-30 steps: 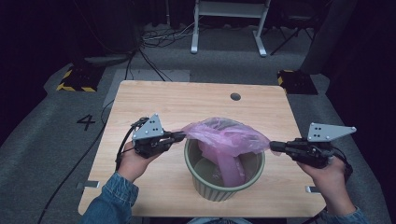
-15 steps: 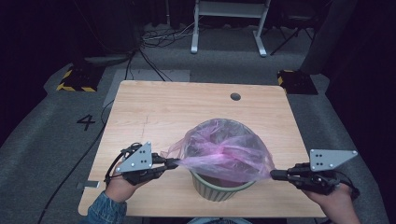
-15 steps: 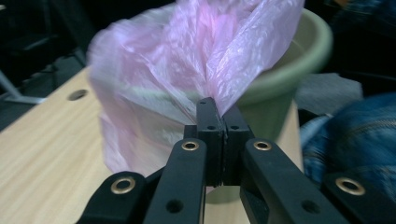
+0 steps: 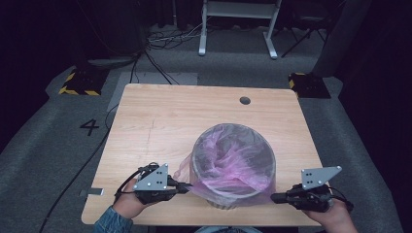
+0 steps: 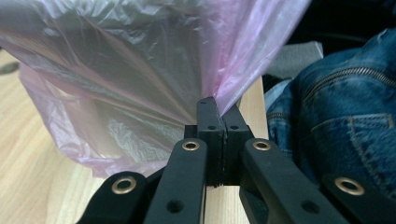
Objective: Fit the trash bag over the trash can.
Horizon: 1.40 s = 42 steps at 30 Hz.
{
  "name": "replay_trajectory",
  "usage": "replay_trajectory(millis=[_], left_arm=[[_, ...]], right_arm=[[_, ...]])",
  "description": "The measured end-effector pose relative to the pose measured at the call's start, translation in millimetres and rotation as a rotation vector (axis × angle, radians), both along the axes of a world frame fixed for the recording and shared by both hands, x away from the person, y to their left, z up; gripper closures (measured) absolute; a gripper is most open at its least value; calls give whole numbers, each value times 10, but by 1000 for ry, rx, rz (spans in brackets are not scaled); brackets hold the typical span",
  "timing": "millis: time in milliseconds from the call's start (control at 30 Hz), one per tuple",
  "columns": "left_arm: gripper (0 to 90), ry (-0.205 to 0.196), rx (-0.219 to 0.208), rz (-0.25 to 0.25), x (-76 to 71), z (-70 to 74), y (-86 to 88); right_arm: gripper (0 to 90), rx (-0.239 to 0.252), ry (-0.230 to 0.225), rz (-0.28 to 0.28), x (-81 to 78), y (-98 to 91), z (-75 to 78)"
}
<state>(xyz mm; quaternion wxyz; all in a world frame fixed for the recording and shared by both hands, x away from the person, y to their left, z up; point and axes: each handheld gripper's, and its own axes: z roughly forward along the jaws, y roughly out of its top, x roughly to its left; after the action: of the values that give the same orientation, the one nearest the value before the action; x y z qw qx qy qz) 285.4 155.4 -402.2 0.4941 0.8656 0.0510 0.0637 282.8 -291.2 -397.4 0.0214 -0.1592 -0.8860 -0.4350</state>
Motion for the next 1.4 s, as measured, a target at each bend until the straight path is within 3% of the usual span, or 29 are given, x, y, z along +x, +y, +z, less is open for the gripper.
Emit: replay_trajectory(millis=[167,233,400,500,700,800,867,967,1067,1167,1300,1400], left_arm=[[894,24,41,26,78,-142,-40],[894,40,59,40,114,-207,-47],[893,58,72,76,155,-289,-68],[893,74,111,123,216,-345,-72],[892,107,124,198,323,-454,-66],[883,107,129,225,326,-459,-39],[818,99,107,239,299,-451,-7],[600,101,37,247,259,-393,74],[447,106,-27,239,195,-309,149],[388,89,-76,255,113,-227,211],[356,136,-178,245,35,-138,279],[340,115,-182,254,-20,-90,235]], right_arm=[[900,-31,21,-26,68,3,-171],[900,-75,20,-49,79,5,-260],[900,-60,48,-68,106,-36,-393],[900,-74,49,-80,102,-49,-420],[900,-119,69,-93,100,-41,-566],[900,-106,80,-97,104,-60,-602],[892,-102,74,-92,92,-66,-592],[638,-67,33,-88,52,-81,-534],[516,-16,-1,-82,4,-124,-439],[425,36,-39,-110,-32,-182,-332],[315,117,-68,-195,-6,-262,-196],[256,162,-85,-239,53,-282,-119]])
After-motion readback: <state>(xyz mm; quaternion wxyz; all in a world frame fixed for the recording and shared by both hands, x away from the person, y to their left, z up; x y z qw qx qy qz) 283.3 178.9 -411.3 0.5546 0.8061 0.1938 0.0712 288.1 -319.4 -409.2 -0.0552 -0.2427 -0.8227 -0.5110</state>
